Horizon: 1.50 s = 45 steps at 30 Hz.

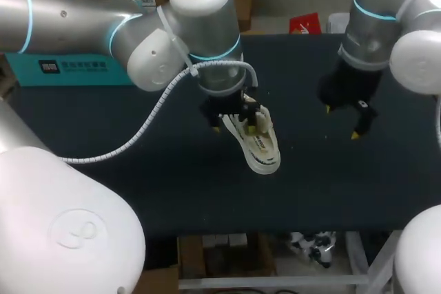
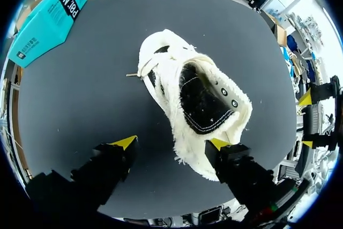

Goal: Open the shoe tongue, take the insole out of the shoe, put the insole back into the shoe, and pack the shoe into the shoebox

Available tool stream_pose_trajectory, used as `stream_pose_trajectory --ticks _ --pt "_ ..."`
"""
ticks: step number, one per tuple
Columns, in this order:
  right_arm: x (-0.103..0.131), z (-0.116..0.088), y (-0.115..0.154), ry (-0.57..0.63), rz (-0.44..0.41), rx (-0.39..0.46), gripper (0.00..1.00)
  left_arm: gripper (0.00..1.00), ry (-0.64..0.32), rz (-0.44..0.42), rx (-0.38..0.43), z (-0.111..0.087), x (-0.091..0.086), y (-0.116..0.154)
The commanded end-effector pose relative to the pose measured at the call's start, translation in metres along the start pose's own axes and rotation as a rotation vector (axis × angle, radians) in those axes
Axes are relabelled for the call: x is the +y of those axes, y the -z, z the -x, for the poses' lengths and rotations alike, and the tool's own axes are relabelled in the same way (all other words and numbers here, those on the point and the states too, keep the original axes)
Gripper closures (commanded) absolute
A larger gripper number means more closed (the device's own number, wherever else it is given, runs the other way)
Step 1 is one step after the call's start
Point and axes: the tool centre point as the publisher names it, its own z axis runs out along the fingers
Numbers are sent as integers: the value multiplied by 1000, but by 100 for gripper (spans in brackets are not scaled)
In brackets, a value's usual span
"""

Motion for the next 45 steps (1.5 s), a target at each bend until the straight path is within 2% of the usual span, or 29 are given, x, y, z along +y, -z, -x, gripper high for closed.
stream_pose_trajectory --ticks 1,3,9,11,12,13,14,19,26,29,33,36,40,41,45 --pt "-10 -8 -8 48 2 -58 0 38 9 7 -17 -4 -4 -6" --pt "-16 -7 -9 64 15 -56 0 49 20 7 -24 -6 -6 -8" --pt "-27 -5 -10 90 35 -65 0 57 44 8 -33 -10 -11 -15" --pt "-29 -5 -10 94 41 -65 0 62 50 7 -37 -11 -13 -18" --pt "-30 -4 -11 98 44 -60 0 69 52 9 -37 -12 -13 -20" --pt "-31 -4 -11 100 47 -57 0 81 55 11 -36 -12 -14 -21" --pt "-32 -4 -11 97 55 -50 0 100 55 12 -35 -13 -14 -22" --pt "-33 -4 -12 88 69 -43 0 100 48 4 -21 -14 -14 -21" --pt "-33 -4 -12 88 69 -43 0 100 -64 -52 41 -2 -16 3" --pt "-33 -4 -12 88 69 -43 0 100 -142 -97 82 5 -21 22" --pt "-33 -4 -12 88 69 -43 0 100 -301 -139 117 17 -35 46" --pt "-33 -4 -12 88 69 -43 0 100 -437 -173 128 27 -45 64" --pt "-33 -4 -12 88 69 -43 0 100 -562 -209 142 38 -58 88" --pt "-31 -1 -11 18 56 -57 0 100 -599 -212 141 40 -61 94" --pt "-27 8 -8 -71 17 -82 0 100 -690 -217 156 54 -81 114"
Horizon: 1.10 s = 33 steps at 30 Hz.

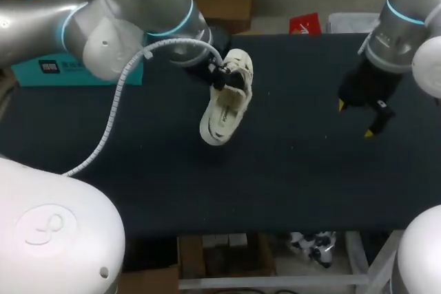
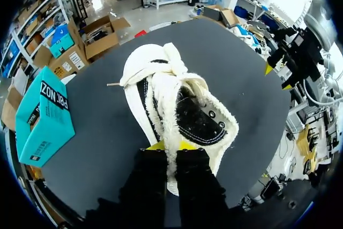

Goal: Open the shoe tongue, take the insole out of the shoe, put the insole back into the shoe, and pack the shoe into the shoebox

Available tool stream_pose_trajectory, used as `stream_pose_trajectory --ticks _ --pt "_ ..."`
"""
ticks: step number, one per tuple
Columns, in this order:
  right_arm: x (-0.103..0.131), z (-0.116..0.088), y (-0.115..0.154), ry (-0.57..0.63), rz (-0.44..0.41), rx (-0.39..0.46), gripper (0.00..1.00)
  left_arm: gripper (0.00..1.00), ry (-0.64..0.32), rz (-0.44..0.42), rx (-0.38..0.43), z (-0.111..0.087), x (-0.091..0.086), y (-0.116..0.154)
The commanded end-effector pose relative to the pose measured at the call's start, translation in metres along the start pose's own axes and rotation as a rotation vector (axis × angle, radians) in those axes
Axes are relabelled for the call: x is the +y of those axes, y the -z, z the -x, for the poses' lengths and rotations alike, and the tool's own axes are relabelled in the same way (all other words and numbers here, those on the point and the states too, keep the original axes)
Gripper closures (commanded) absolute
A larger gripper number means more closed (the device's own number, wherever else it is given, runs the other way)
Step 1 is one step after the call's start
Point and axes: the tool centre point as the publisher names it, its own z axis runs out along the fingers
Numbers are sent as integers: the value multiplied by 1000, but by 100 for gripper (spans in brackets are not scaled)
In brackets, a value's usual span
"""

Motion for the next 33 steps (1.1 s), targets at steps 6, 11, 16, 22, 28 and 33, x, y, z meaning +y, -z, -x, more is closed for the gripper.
stream_pose_trajectory --ticks 6,11,16,22,28,33 --pt "14 27 4 -218 -110 -5 0 100 -284 -8 105 48 -24 62" --pt "22 43 5 -299 -151 18 0 100 -429 -7 79 72 -37 80" --pt "22 43 5 -299 -151 18 0 100 -562 -14 67 109 -56 103" --pt "22 43 5 -299 -151 18 0 100 -697 -37 50 173 -75 141" --pt "22 43 5 -299 -151 18 0 100 -788 -60 36 242 -94 176" --pt "22 43 5 -299 -151 18 0 100 -810 -52 34 302 -96 183"
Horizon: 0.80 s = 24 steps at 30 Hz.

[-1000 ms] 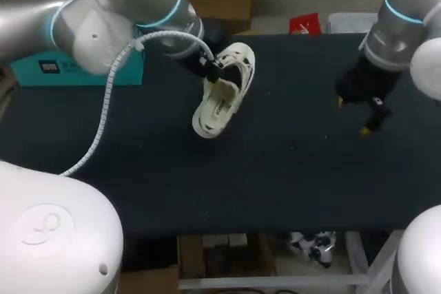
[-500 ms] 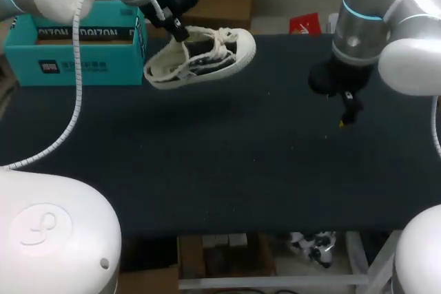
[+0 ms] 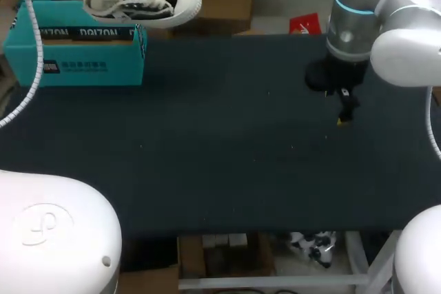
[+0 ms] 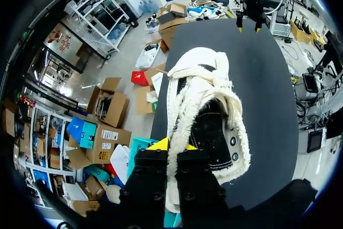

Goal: Open the shoe tongue, take the insole out of the shoe, put the insole back into the shoe, and pack the shoe into the shoebox

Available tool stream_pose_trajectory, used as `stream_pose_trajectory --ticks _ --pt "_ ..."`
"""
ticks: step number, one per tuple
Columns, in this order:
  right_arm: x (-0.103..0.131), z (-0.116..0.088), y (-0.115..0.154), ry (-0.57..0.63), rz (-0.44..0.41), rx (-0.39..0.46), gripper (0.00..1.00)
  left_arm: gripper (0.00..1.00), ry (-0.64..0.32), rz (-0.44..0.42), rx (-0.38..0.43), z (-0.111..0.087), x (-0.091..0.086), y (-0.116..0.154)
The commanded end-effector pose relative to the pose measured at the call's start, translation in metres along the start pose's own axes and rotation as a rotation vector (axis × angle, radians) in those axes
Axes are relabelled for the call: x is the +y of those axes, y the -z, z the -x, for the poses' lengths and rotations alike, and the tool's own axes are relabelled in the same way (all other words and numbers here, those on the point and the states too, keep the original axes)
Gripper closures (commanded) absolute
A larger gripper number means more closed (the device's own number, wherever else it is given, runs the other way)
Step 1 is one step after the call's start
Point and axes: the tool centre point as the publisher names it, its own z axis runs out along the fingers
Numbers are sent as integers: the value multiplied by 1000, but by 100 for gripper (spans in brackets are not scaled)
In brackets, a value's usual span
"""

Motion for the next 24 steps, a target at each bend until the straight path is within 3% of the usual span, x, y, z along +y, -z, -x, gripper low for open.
stream_pose_trajectory --ticks 1,8,15,24 --pt "0 0 1 0 -2 3 0 100 -6 -7 97 39 36 5" --pt "0 0 1 0 -2 3 0 100 28 47 118 79 102 -15" --pt "0 0 1 0 -2 3 0 100 45 92 153 86 156 -34" --pt "0 0 1 0 -2 3 0 100 78 123 236 91 213 -70"
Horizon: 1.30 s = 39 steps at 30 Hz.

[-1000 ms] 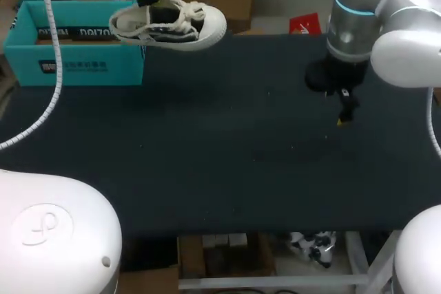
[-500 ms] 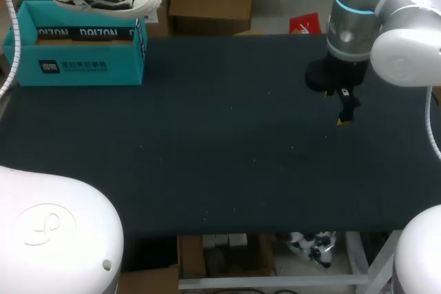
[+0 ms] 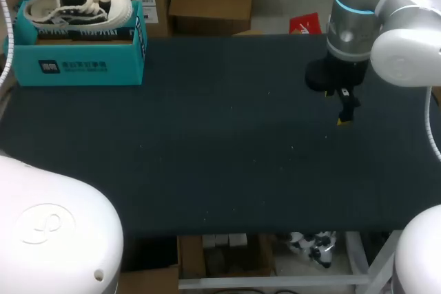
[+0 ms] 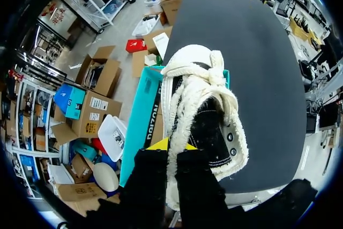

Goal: Open the shoe tongue, take the insole out of the shoe, put the insole back into the shoe, and pack the shoe into the shoebox

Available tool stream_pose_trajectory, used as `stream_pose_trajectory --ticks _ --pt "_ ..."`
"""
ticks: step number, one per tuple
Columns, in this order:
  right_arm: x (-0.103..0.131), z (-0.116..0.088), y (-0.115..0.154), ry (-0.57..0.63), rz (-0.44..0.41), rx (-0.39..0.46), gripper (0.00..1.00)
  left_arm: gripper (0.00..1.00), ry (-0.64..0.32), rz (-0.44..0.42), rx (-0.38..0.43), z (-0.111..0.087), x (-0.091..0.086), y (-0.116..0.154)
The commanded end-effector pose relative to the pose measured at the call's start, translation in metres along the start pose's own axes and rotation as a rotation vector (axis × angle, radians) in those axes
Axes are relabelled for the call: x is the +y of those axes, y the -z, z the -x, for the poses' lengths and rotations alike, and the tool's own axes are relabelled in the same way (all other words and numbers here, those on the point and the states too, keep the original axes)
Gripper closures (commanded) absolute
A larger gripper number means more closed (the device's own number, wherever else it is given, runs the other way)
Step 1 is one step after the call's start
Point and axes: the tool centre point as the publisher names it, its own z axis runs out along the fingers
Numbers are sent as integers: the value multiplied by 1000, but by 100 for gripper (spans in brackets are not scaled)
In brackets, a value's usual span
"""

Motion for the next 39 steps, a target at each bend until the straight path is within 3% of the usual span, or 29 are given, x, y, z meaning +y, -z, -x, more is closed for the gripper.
stream_pose_trajectory --ticks 1,21,29,32,34,37,39 --pt "0 1 1 0 -2 3 0 100 3 -17 138 15 19 -26" --pt "0 1 1 0 -2 3 0 100 48 80 359 12 66 -130" --pt "0 1 1 0 -2 3 0 100 74 129 396 7 71 -147" --pt "0 1 1 0 -2 3 0 60 96 151 390 6 72 -152" --pt "0 1 1 0 -2 3 0 0 110 151 387 7 74 -154" --pt "0 1 1 0 -2 3 0 0 141 140 345 8 73 -146" --pt "0 1 1 0 -2 3 0 0 141 108 300 8 67 -126"
